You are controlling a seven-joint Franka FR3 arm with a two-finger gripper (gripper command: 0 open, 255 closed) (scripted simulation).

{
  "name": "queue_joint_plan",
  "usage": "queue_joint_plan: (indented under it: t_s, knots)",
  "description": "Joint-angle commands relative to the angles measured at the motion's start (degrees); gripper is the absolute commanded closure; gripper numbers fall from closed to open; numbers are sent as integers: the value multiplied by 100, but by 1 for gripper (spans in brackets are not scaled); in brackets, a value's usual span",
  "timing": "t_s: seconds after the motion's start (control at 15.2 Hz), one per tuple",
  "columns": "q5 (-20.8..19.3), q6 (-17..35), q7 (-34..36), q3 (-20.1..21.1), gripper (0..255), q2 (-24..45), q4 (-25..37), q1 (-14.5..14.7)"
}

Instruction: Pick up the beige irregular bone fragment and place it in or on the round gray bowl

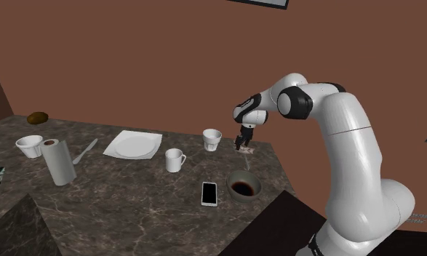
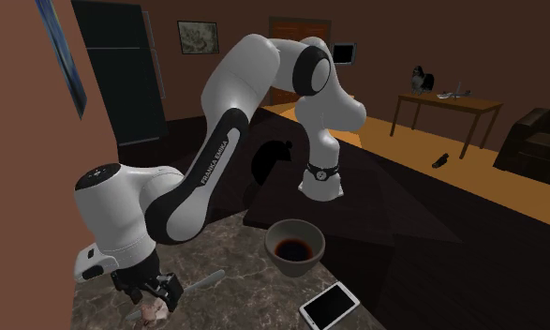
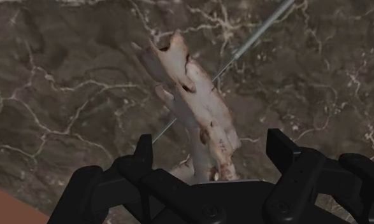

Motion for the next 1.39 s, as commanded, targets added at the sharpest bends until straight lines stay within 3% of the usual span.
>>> queue_joint_plan:
  t_s: [0.0, 0.59, 1.32]
  knots:
    - [0, 0, 0, 0, 255, 0, 0, 0]
    - [0, 0, 0, 0, 255, 1, 2, 0]
    - [-147, -520, 102, -122, 255, -570, -44, 81]
